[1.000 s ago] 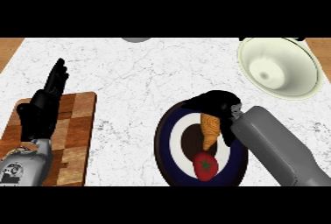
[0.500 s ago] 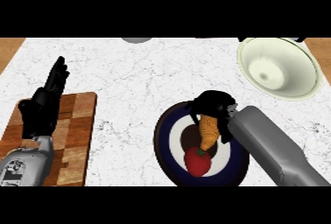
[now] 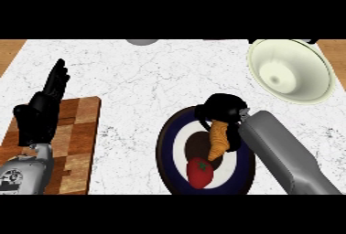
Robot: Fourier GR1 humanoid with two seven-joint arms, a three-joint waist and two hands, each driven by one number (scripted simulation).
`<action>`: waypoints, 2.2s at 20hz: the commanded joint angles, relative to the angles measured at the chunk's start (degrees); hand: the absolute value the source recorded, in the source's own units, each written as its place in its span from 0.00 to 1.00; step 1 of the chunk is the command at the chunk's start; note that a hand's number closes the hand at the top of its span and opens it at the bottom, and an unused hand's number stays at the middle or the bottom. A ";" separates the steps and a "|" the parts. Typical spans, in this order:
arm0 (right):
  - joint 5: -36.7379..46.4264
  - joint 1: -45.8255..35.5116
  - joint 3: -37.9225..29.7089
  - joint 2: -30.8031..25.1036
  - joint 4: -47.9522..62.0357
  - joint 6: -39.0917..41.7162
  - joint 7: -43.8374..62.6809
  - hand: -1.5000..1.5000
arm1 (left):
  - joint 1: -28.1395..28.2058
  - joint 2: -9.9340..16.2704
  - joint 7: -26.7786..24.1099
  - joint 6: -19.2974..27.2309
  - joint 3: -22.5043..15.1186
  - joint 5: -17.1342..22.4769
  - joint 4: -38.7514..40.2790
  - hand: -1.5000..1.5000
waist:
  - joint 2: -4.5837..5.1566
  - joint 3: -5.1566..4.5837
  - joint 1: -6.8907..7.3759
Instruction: Pick the croissant from the plate and place it in the bowl
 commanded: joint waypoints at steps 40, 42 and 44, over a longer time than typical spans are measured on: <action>-35.22 18.38 -49.03 3.21 -39.37 -7.30 23.40 1.00 | 1.66 -2.22 -2.38 -0.14 0.31 -2.57 -0.05 0.50 | 0.80 0.22 0.65; -30.90 13.84 -50.35 -0.82 -32.82 -10.63 19.88 1.00 | -0.66 -0.47 -1.70 -2.27 2.06 -0.52 0.79 0.50 | 0.96 0.23 1.02; -28.15 10.01 -50.35 -2.52 -26.36 -14.25 16.65 1.00 | -1.40 -1.50 0.50 -1.42 0.75 -1.66 -0.46 0.50 | 0.97 0.25 1.33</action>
